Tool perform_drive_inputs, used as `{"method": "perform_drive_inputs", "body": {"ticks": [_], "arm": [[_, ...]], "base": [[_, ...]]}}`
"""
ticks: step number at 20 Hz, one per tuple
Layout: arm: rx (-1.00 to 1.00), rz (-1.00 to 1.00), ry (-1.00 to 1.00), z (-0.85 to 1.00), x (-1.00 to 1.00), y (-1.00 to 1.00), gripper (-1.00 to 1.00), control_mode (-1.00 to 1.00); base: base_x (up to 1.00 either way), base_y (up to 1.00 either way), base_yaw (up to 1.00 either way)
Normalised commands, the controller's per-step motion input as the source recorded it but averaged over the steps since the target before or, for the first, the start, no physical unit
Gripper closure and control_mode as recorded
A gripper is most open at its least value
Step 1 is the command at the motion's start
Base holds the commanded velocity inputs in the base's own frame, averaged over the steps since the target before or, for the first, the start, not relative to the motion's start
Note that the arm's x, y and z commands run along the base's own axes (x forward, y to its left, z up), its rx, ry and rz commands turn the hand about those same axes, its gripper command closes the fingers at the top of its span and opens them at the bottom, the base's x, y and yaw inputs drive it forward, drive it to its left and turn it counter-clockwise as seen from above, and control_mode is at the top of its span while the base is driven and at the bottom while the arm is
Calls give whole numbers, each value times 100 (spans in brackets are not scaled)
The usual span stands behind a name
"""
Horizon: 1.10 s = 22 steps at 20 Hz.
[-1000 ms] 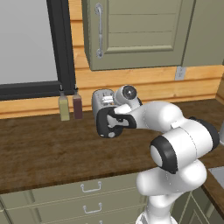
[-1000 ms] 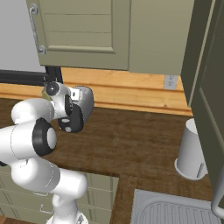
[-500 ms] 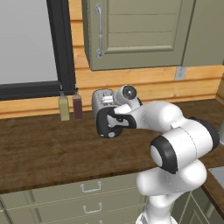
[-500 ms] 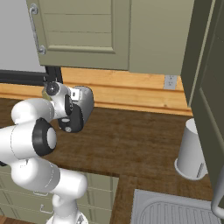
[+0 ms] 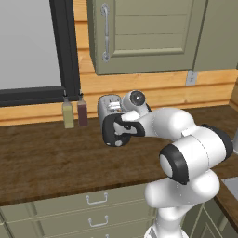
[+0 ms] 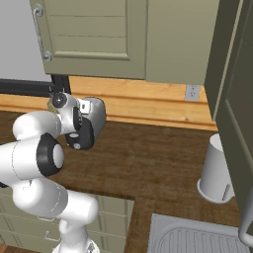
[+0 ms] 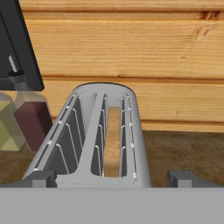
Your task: Start the toaster. Once the lever pops up, take the bread to the plate on the dining counter.
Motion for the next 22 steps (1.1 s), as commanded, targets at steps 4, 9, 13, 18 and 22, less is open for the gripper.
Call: {"method": "perform_drive_inputs", "body": {"ticks": [4,9,13,18,22], "arm": [[0,0,0,0,0,0,-100,-100],[0,0,0,0,0,0,-100,-100],[0,0,0,0,0,0,-100,-100],[0,0,0,0,0,0,-100,-100],[0,0,0,0,0,0,-100,-100]], "base": [[0,0,0],[0,0,0],[0,0,0],[0,0,0],[0,0,0]]}}
